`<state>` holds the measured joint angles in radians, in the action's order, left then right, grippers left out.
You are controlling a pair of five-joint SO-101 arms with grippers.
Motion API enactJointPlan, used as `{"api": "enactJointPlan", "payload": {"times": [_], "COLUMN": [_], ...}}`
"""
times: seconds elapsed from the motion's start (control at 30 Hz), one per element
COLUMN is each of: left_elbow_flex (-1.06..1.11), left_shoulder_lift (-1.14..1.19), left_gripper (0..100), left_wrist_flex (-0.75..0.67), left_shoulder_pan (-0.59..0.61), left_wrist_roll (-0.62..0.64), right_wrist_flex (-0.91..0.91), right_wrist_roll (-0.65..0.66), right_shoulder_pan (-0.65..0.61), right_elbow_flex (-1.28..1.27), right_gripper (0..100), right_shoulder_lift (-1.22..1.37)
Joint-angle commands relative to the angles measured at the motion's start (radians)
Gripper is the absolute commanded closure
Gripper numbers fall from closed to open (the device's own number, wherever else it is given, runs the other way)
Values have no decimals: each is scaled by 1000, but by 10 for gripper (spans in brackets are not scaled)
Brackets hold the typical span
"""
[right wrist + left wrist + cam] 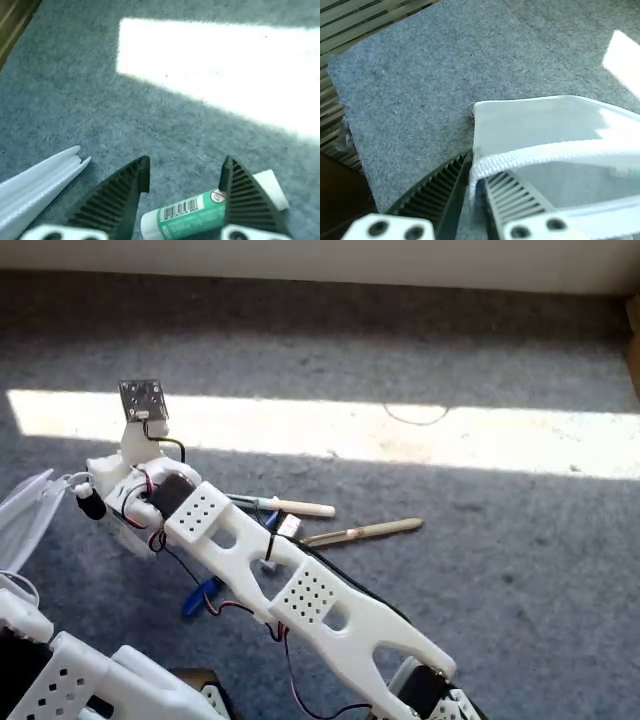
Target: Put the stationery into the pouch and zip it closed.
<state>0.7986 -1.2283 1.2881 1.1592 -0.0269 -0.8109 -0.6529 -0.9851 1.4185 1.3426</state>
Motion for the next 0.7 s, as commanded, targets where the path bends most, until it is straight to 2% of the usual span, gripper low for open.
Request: {"api": "enactJointPlan", "payload": {"times": [0.0, 0.33, 0.57, 0.67], "left_elbow_flex": [1, 30, 28, 28], "left_shoulder_lift": [13, 13, 13, 13], "left_gripper": [994, 994, 994, 994], "left_wrist_flex": [3, -3, -3, -5], "left_shoulder_pan": [-2, -2, -2, -4], "left_wrist_roll": [-8, -8, -8, -8], "right_wrist_flex": [-25, -553, -717, -737], "right_wrist_roll": [14, 15, 6, -77], "right_shoulder_pan": [1, 8, 33, 27], "right_elbow_flex": [13, 162, 349, 341], "right_gripper": [771, 771, 771, 769], "right_shoulder_lift": [-7, -41, -70, -84]}}
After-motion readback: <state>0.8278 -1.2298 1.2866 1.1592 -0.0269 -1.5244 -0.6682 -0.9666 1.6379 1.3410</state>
